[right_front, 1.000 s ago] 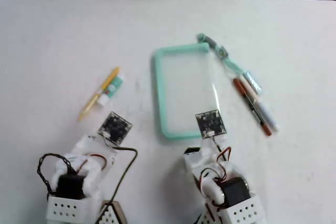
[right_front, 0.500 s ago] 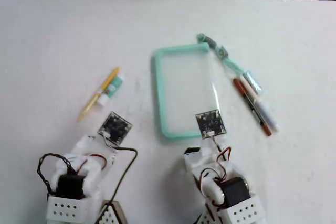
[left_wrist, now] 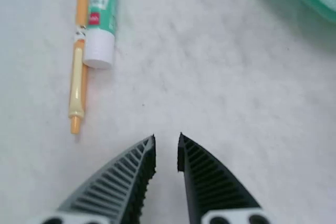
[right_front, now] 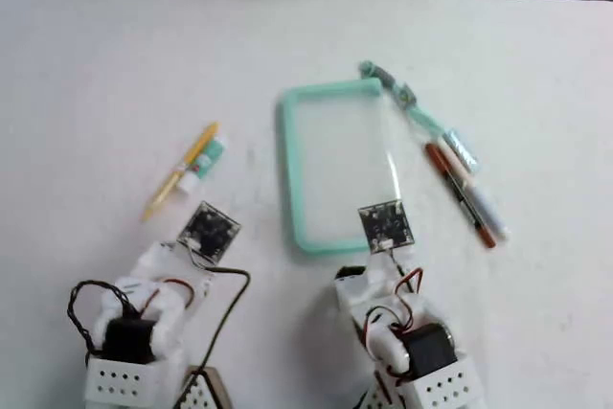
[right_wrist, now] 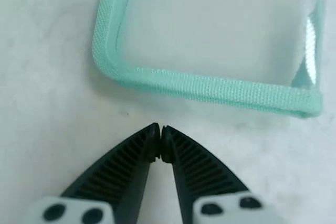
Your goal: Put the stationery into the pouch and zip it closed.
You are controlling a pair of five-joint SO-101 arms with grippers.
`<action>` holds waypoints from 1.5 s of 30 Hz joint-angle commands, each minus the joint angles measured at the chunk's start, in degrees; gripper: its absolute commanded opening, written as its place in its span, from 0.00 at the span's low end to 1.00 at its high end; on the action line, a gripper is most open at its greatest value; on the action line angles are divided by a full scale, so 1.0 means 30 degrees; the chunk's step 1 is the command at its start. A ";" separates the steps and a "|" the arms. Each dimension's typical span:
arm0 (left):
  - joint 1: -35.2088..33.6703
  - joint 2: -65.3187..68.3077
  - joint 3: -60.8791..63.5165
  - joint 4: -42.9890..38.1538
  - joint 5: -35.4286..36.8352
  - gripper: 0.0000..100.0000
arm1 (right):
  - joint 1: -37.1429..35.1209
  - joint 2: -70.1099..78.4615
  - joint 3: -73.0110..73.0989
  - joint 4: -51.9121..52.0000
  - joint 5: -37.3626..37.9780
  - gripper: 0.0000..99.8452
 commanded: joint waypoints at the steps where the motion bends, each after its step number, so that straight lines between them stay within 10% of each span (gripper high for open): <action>1: -0.1304 -0.0073 -0.0088 -0.1700 0.0117 0.09 | 0.1128 -0.0103 0.0176 -0.3209 -0.0088 0.02; 8: -0.2652 -0.0073 -0.0088 -0.3810 0.0147 0.10 | 0.3179 -0.0073 0.0176 -0.9861 -0.0088 0.02; 20: -0.2564 -0.0073 -0.1729 -0.5099 0.0205 0.09 | 0.5084 -0.0073 0.0176 -0.8864 -0.0059 0.02; 26: -0.2564 -0.0073 -0.8381 -0.2755 0.7238 0.09 | 0.5114 -0.0073 0.0176 -0.8806 -0.0059 0.02; 38: -0.2476 -0.0073 -0.2755 -0.9788 0.8440 0.09 | 0.7136 -0.0103 0.0176 -0.9568 -0.0029 0.02; 45: -0.1656 -0.0015 -0.2725 -0.9231 0.8498 0.09 | 0.7516 -0.0073 0.0176 -0.9392 0.5773 0.02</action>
